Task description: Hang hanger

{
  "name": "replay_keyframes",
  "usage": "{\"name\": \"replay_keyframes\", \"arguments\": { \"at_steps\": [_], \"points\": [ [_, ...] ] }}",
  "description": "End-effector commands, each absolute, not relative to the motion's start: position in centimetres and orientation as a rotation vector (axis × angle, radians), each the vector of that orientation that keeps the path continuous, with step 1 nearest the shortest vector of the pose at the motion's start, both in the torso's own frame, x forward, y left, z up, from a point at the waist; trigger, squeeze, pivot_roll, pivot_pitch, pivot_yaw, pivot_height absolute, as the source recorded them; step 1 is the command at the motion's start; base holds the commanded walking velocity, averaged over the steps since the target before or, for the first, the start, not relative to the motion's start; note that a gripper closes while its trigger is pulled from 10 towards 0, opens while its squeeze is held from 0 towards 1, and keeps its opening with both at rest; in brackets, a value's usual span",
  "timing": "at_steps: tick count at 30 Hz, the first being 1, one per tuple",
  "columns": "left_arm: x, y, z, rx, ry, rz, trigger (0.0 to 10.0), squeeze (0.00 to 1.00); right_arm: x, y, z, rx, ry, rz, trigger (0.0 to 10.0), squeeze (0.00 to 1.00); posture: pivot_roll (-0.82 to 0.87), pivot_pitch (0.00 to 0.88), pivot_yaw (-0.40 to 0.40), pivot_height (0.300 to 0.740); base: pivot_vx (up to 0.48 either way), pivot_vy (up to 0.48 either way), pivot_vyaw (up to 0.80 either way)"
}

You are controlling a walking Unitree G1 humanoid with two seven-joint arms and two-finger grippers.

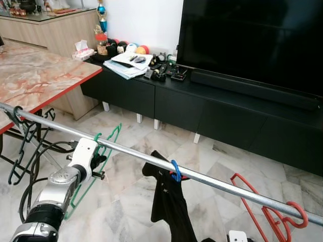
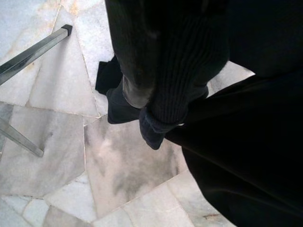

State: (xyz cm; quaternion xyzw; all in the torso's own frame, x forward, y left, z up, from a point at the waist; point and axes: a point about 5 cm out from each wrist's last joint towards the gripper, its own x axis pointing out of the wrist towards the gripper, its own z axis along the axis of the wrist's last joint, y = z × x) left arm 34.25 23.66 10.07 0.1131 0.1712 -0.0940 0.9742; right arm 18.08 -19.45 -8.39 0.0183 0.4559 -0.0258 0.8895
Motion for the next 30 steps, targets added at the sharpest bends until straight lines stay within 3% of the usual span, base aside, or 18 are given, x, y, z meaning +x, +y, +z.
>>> {"name": "replay_keyframes", "arguments": {
  "at_steps": [1, 6, 16, 18, 19, 20, 21, 22, 30],
  "points": [
    [34.7, 23.8, 11.1, 0.251, 0.324, -0.183, 0.0, 0.0, 18.3, -19.3, -8.3, 0.041, 0.943, -0.051, 10.0, 0.0, 0.15, 0.0, -0.003, 0.74, 0.0, 0.0, 0.0],
    [34.4, 23.4, 10.7, 0.304, 0.327, -0.161, 0.0, 0.0, 18.3, -19.3, -8.3, 0.041, 0.945, -0.049, 10.0, 0.0, 0.15, 0.0, -0.002, 0.74, 0.0, 0.0, 0.0],
    [32.7, 23.2, 10.5, 0.208, 0.193, -0.084, 0.0, 0.0, 18.2, -19.5, -8.3, 0.036, 0.94, -0.054, 10.0, 0.0, 0.15, 0.0, -0.012, 0.74, 0.0, 0.0, 0.0],
    [31.8, 23.1, 10.1, 0.195, 0.188, -0.093, 0.6, 0.0, 18.2, -19.5, -8.3, 0.032, 0.938, -0.058, 10.0, 0.0, 0.16, 0.0, -0.015, 0.74, 0.0, 0.0, 0.0],
    [31.5, 23.1, 9.9, 0.204, 0.187, -0.095, 3.9, 0.0, 18.2, -19.6, -8.3, 0.031, 0.937, -0.059, 10.0, 0.0, 0.16, 0.0, -0.016, 0.74, 0.0, 0.0, 0.0],
    [31.3, 23.1, 9.8, 0.211, 0.186, -0.095, 3.9, 0.0, 18.1, -19.6, -8.3, 0.03, 0.937, -0.059, 10.0, 0.0, 0.16, 0.0, -0.016, 0.74, 0.0, 0.0, 0.0],
    [30.7, 23.1, 9.6, 0.218, 0.183, -0.098, 9.1, 0.0, 18.1, -19.6, -8.3, 0.029, 0.936, -0.06, 10.0, 0.0, 0.16, 0.0, -0.017, 0.74, 0.0, 0.0, 0.0],
    [30.5, 23.1, 9.4, 0.215, 0.183, -0.099, 10.0, 0.0, 18.1, -19.7, -8.3, 0.028, 0.936, -0.06, 10.0, 0.0, 0.16, 0.0, -0.017, 0.74, 0.0, 0.0, 0.0],
    [27.9, 23.5, 7.7, 0.232, 0.205, -0.093, 10.0, 0.0, 18.0, -19.9, -8.3, 0.022, 0.934, -0.06, 10.0, 0.0, 0.16, 0.0, -0.024, 0.74, 0.0, 0.0, 0.0]
  ]
}}
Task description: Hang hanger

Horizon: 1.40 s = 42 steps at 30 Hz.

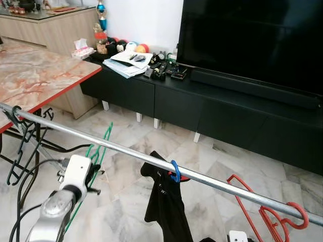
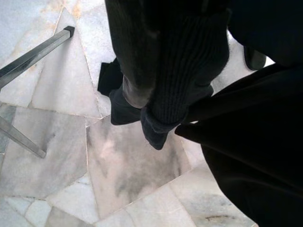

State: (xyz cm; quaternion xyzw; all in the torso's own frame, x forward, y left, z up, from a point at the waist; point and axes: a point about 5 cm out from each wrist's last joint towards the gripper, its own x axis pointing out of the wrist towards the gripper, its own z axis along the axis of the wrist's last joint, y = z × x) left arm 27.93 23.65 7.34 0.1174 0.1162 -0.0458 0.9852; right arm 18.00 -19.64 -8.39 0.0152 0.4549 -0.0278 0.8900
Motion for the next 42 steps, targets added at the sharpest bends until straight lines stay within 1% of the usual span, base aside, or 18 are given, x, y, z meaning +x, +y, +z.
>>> {"name": "replay_keyframes", "arguments": {
  "at_steps": [1, 6, 8, 10, 11, 12, 13, 14, 16, 21, 28, 32, 36, 42],
  "points": [
    [27.7, 23.6, 7.4, 0.234, 0.213, -0.088, 10.0, 0.0, 18.0, -19.9, -8.3, 0.021, 0.935, -0.059, 10.0, 0.0, 0.16, 0.0, -0.024, 0.74, 0.0, 0.0, 0.0],
    [26.0, 25.6, 3.9, 0.25, 0.35, 0.04, 10.0, 0.0, 17.9, -20.0, -8.3, 0.015, 0.938, -0.058, 10.0, 0.0, 0.16, 0.0, -0.025, 0.74, 0.0, 0.0, 0.0],
    [24.6, 26.8, 1.4, 0.246, 0.473, 0.1, 10.0, 0.0, 17.9, -20.0, -8.3, 0.014, 0.938, -0.062, 10.0, 0.0, 0.16, 0.0, -0.027, 0.74, 0.0, 0.0, 0.0],
    [22.8, 27.4, -1.1, 0.251, 0.599, 0.137, 10.0, 0.0, 17.9, -20.0, -8.3, 0.015, 0.938, -0.065, 10.0, 0.0, 0.16, 0.0, -0.023, 0.74, 0.0, 0.0, 0.0],
    [22.1, 27.5, -1.9, 0.26, 0.645, 0.144, 10.0, 0.0, 17.9, -20.0, -8.4, 0.015, 0.939, -0.065, 10.0, 0.0, 0.16, 0.0, -0.023, 0.74, 0.0, 0.0, 0.0],
    [20.5, 27.5, -3.5, 0.259, 0.739, 0.153, 10.0, 0.0, 17.9, -20.0, -8.4, 0.015, 0.939, -0.067, 10.0, 0.0, 0.15, 0.0, -0.021, 0.74, 0.0, 0.0, 0.0],
    [20.5, 27.5, -3.5, 0.259, 0.739, 0.153, 10.0, 0.0, 17.9, -20.0, -8.4, 0.015, 0.939, -0.067, 10.0, 0.0, 0.15, 0.0, -0.021, 0.74, 0.0, 0.0, 0.0],
    [19.0, 27.0, -5.0, 0.244, 0.821, 0.146, 10.0, 0.0, 17.9, -20.0, -8.4, 0.016, 0.94, -0.068, 10.0, 0.0, 0.15, 0.0, -0.016, 0.74, 0.0, 0.0, 0.0],
    [17.2, 26.3, -6.5, 0.235, 0.909, 0.132, 10.0, 0.0, 17.9, -19.9, -8.4, 0.014, 0.943, -0.067, 10.0, 0.0, 0.14, 0.0, -0.014, 0.74, 0.0, 0.172, 0.0],
    [15.5, 25.2, -8.0, 0.184, 0.991, 0.158, 10.0, 0.0, 17.8, -19.9, -8.5, 0.014, 0.949, -0.067, 10.0, 0.0, 0.14, 0.0, -0.014, 0.74, 0.0, 0.48, 0.0],
    [14.4, 24.5, -8.8, 0.201, 1.052, 0.125, 10.0, 0.0, 17.7, -20.0, -8.5, 0.01, 0.951, -0.07, 10.0, 0.0, 0.13, 0.0, -0.008, 0.74, 0.0, 0.48, 0.0],
    [14.1, 24.7, -8.9, 0.203, 1.069, 0.126, 10.0, 0.0, 17.7, -19.9, -8.5, 0.007, 0.952, -0.069, 10.0, 0.0, 0.13, 0.0, -0.004, 0.74, 0.0, 0.48, 0.0],
    [13.5, 25.6, -8.9, 0.21, 1.096, 0.132, 10.0, 0.0, 17.7, -20.0, -8.5, -0.011, 0.952, -0.072, 10.0, 0.0, 0.13, 0.0, -0.001, 0.74, 0.0, 0.48, 0.0],
    [12.9, 26.3, -9.0, 0.22, 1.123, 0.133, 10.0, 0.0, 17.3, -20.0, -8.7, 0.019, 0.97, -0.15, 10.0, 0.0, 0.12, 0.0, 0.007, 0.74, 0.0, 0.48, 0.0]
  ]
}}
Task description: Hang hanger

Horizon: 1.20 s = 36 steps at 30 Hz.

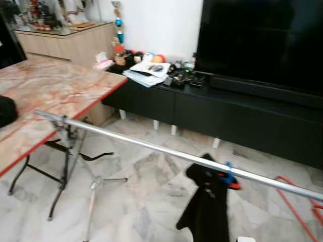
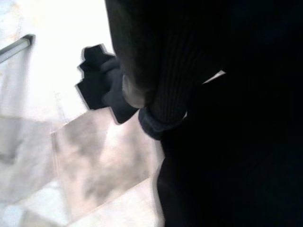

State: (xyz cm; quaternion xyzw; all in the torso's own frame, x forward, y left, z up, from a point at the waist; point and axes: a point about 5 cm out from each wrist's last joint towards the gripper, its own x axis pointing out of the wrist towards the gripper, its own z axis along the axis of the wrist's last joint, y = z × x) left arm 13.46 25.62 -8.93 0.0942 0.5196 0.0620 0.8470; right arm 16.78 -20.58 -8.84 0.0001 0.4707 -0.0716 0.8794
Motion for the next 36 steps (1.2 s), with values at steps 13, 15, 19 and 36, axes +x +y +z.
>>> {"name": "replay_keyframes", "arguments": {
  "at_steps": [13, 15, 19, 36],
  "points": [
    [11.6, 24.7, -9.8, 0.235, 1.151, 0.094, 10.0, 0.0, 17.0, -19.9, -8.9, 0.04, 0.986, -0.18, 10.0, 0.0, 0.12, 0.0, 0.012, 0.74, 0.0, 0.425, -0.77],
    [11.5, 24.2, -10.0, 0.24, 1.154, 0.083, 10.0, 0.0, 17.0, -19.9, -8.9, 0.039, 0.984, -0.182, 10.0, 0.0, 0.12, 0.0, 0.013, 0.74, 0.0, 0.0, -0.79],
    [11.4, 24.0, -10.0, 0.239, 1.155, 0.08, 10.0, 0.0, 17.2, -19.9, -8.8, 0.044, 0.968, -0.187, 10.0, 0.0, 0.12, 0.0, 0.012, 0.74, 0.0, 0.0, -0.74],
    [11.0, 24.4, -10.1, 0.216, 1.16, 0.094, 10.0, 0.0, 17.6, -19.8, -8.6, 0.054, 0.944, -0.192, 10.0, 0.0, 0.13, 0.0, 0.01, 0.74, 0.0, 0.0, 0.0]
  ]
}}
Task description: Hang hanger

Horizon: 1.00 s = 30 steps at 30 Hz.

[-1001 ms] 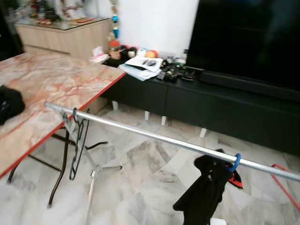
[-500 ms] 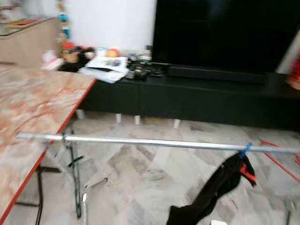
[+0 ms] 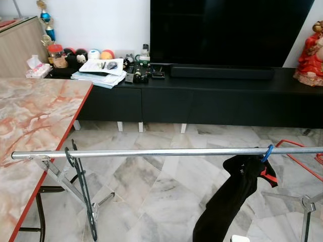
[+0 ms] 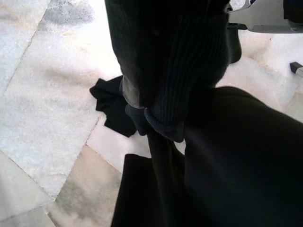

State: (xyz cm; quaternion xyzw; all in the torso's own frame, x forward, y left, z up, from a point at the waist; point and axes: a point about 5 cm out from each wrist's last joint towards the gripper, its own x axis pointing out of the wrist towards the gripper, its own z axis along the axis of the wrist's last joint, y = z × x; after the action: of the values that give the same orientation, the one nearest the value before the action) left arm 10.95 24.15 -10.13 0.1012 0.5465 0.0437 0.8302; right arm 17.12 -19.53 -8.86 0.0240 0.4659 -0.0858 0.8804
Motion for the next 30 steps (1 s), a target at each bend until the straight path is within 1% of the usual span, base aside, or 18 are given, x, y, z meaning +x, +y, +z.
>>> {"name": "replay_keyframes", "arguments": {
  "at_steps": [1, 12, 30],
  "points": [
    [11.0, 24.4, -10.06, 0.215, 1.159, 0.093, 10.0, 0.0, 17.62, -19.76, -8.57, 0.053, 0.943, -0.195, 10.0, 0.0, 0.13, 0.0, 0.01, 0.74, 0.0, 0.0, 0.0],
    [11.1, 24.51, -9.99, 0.214, 1.158, 0.07, 10.0, 0.0, 17.64, -19.66, -8.59, 0.061, 0.946, -0.197, 10.0, 0.0, 0.13, 0.0, 0.017, 0.74, 0.0, 0.0, 0.0],
    [11.14, 24.69, -9.93, 0.213, 1.161, 0.066, 10.0, 0.0, 17.8, -19.5, -8.52, 0.076, 0.934, -0.197, 10.0, 0.0, 0.13, 0.0, 0.02, 0.74, -0.275, 0.0, 0.0]
  ]
}}
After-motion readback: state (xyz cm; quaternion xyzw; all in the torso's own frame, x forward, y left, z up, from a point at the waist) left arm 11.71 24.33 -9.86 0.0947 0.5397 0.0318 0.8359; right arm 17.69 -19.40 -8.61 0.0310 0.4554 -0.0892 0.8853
